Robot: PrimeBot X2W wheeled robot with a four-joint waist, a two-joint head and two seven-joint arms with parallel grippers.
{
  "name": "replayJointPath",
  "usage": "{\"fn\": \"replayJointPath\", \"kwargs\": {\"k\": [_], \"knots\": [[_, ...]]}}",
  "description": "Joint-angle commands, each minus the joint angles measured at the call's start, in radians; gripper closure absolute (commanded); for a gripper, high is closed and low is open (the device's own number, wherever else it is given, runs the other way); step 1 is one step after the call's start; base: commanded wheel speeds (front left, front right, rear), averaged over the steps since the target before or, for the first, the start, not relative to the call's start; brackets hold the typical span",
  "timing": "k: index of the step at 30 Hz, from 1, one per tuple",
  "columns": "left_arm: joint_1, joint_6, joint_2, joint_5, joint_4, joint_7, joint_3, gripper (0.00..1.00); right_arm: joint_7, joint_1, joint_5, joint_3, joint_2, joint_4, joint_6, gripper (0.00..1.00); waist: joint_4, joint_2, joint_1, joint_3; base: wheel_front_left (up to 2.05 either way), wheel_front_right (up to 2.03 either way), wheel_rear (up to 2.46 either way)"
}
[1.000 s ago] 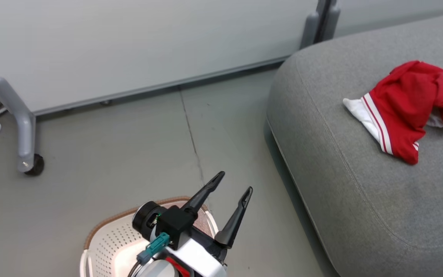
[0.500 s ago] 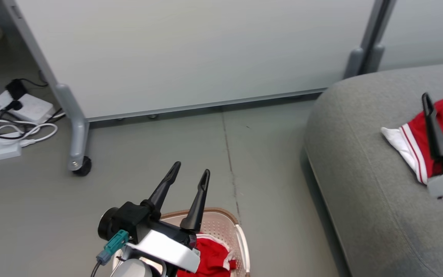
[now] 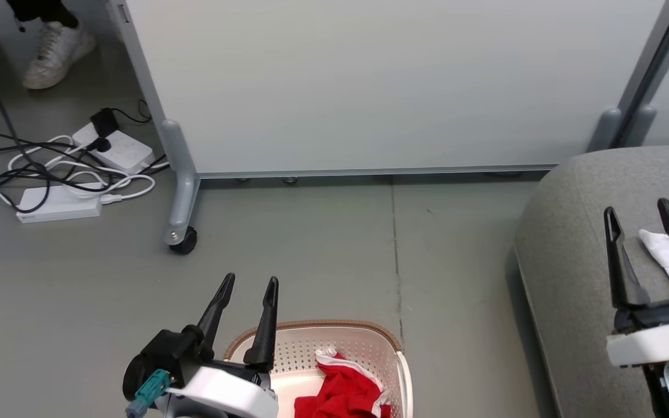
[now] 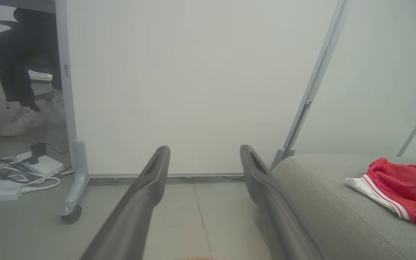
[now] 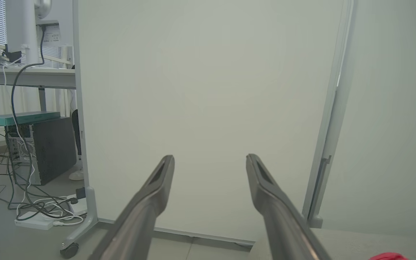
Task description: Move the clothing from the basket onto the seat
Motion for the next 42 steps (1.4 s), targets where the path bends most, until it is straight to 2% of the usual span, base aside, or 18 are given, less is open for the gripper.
{"fn": "replayJointPath", "kwargs": {"k": [1, 13, 19, 42], "knots": [[0.01, 0.009, 0.004, 0.0, 0.003, 0.0, 0.006, 0.0, -0.002, 0.024, -0.007, -0.01, 0.009, -0.009, 0.0, 0.0, 0.012, 0.0, 0.0, -0.005, 0.0, 0.0, 0.0], [0.067, 0.068, 0.004, -0.016, 0.014, 0.0, 0.012, 0.0, -0.003, 0.109, -0.041, -0.017, 0.103, 0.027, 0.0, 0.0, 0.033, 0.0, 0.0, -0.015, 0.0, 0.0, 0.0], [0.077, 0.093, 0.004, -0.004, 0.002, 0.0, 0.034, 0.0, -0.003, 0.133, -0.055, 0.013, 0.098, 0.034, 0.0, 0.0, 0.032, 0.0, 0.0, -0.022, 0.0, 0.0, 0.0], [0.069, 0.092, 0.004, 0.002, 0.013, 0.0, 0.03, 0.0, -0.003, 0.13, -0.055, 0.035, 0.1, 0.051, 0.0, 0.0, 0.032, 0.0, 0.0, -0.019, 0.0, 0.0, 0.0]]}}
